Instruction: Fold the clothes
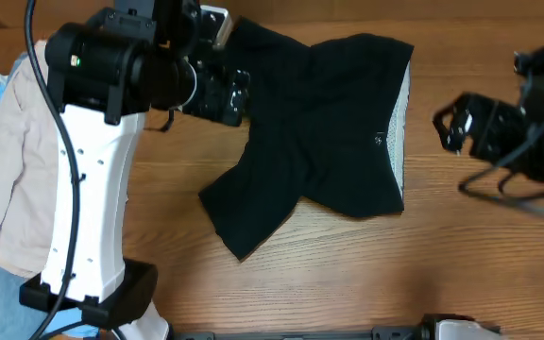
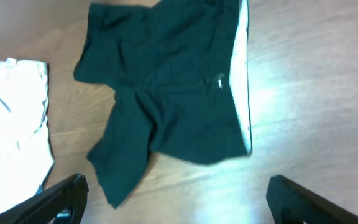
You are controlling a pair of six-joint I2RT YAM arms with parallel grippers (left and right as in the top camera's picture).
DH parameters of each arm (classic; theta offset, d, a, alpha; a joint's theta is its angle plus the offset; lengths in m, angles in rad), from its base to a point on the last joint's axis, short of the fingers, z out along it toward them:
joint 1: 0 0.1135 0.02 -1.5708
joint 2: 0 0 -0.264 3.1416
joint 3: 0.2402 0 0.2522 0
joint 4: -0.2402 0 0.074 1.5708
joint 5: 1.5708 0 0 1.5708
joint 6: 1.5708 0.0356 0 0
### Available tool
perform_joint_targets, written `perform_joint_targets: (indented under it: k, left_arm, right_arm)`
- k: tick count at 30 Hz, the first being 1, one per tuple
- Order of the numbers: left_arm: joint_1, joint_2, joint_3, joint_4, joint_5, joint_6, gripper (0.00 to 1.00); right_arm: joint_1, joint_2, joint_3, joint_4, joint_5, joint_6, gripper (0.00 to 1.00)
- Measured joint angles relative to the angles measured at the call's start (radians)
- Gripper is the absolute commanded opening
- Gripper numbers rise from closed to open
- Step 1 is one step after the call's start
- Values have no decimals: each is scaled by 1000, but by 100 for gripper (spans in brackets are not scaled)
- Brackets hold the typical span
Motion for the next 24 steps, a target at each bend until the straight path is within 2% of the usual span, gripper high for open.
perform_joint_targets:
  k: [2,3,5,8,9,11,12,13,17,19,21,22,23,24]
  left_arm:
    - [-19,-73,-150,5,-24,-32,100]
    - [-24,-95,-224,4,-37,-48,100]
    - [-24,-115,-391,46,-53,-66,100]
    - [-23,-103,-709,281,-70,-81,100]
    - [-18,-98,-784,329,-71,-81,100]
    - [23,-98,-963,445,-71,-81,94]
    - [53,-95,-1046,502,-68,-81,82]
    - [110,-88,-1150,571,-56,-82,77]
    - [206,-84,-1340,795,27,-87,64]
    - [206,-84,-1415,882,53,-88,61]
    - [206,-81,-1457,946,64,-88,54]
    - [206,-72,-1464,982,69,-88,36]
    - [206,-56,-1464,1006,77,-88,22]
    - [206,-51,-1466,1030,79,-90,14]
  right_arm:
    - [0,-100,-136,11,1,16,96]
    - [0,-149,-261,17,6,21,96]
    - [0,-183,-435,132,6,29,96]
    - [0,-114,-749,382,-18,38,96]
    - [0,-97,-798,428,-26,37,96]
    - [0,-60,-845,484,-43,33,96]
    - [0,-48,-847,499,-47,26,96]
    - [0,-36,-847,509,-50,19,96]
    - [0,-33,-848,543,-56,-1,96]
    - [0,-33,-848,553,-59,-5,96]
    - [0,-33,-848,555,-59,-8,96]
    - [0,-33,-848,554,-59,-8,96]
    - [0,-33,-848,555,-59,-9,96]
    - [0,-33,-848,555,-59,-8,96]
